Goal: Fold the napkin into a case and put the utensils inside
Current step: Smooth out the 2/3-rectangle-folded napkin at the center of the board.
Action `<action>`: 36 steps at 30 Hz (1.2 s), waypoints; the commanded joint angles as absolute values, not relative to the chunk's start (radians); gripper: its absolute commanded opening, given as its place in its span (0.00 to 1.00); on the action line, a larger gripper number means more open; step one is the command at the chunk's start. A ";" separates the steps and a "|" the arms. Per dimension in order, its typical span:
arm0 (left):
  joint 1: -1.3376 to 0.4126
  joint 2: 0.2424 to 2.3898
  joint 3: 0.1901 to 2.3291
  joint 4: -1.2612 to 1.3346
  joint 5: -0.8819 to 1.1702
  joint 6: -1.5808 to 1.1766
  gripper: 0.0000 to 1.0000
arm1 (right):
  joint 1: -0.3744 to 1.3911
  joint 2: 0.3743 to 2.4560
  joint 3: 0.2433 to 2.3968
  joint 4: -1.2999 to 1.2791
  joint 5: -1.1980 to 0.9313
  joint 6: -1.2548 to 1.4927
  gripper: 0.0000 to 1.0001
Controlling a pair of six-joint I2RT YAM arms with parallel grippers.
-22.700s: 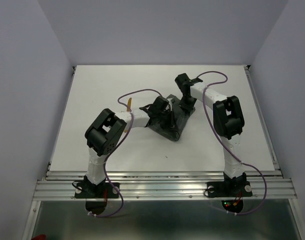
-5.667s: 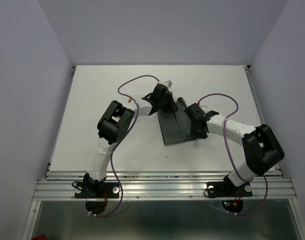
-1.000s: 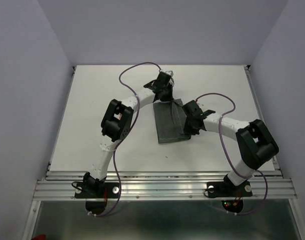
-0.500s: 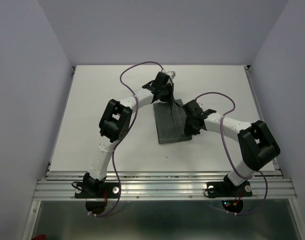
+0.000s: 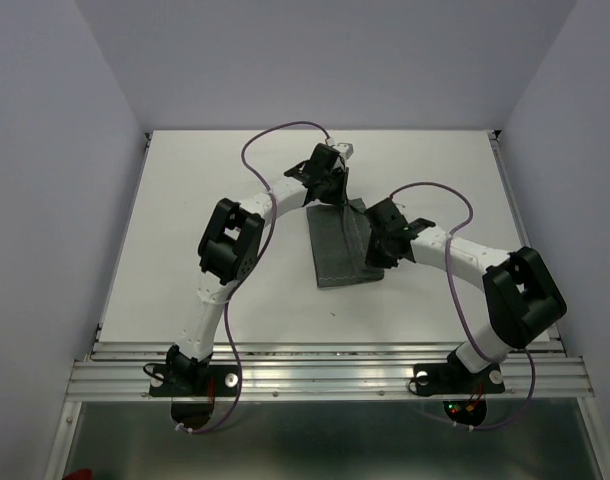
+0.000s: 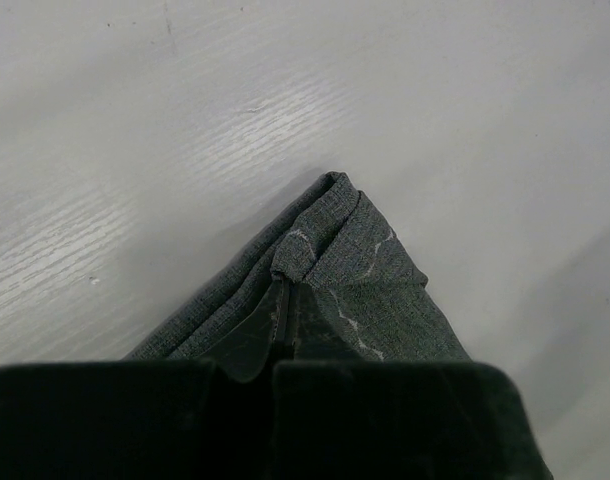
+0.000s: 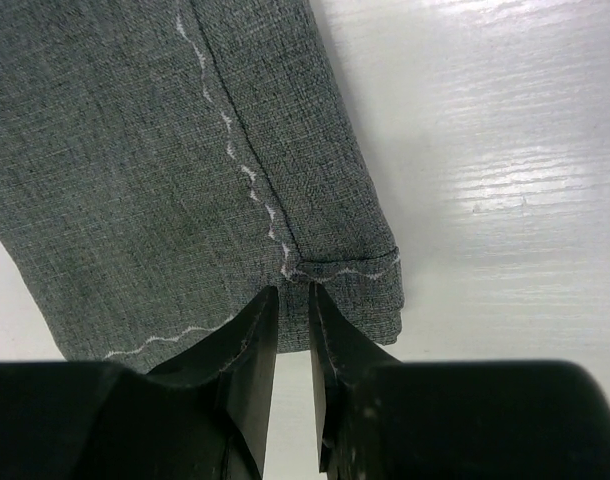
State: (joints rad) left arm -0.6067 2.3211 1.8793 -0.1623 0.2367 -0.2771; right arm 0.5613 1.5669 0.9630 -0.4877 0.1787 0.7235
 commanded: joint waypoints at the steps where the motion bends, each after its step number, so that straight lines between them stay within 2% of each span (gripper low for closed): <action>1: -0.603 2.264 1.911 -0.147 0.250 -0.229 0.00 | 0.574 1.615 0.939 -0.453 0.178 0.749 0.25; 9: -0.597 2.310 1.873 -0.095 0.242 -0.224 0.00 | 0.574 1.684 0.894 -0.439 0.209 0.761 0.24; 16: -0.595 2.324 1.795 0.026 0.206 -0.222 0.00 | 0.583 1.623 0.952 -0.517 0.244 0.736 0.24; 23: -0.595 2.329 1.775 0.034 0.195 -0.216 0.00 | 0.601 1.546 0.976 -0.525 0.232 0.759 0.24; 36: -0.595 2.319 1.772 0.038 0.172 -0.216 0.00 | 0.601 1.663 0.928 -0.528 0.219 0.785 0.24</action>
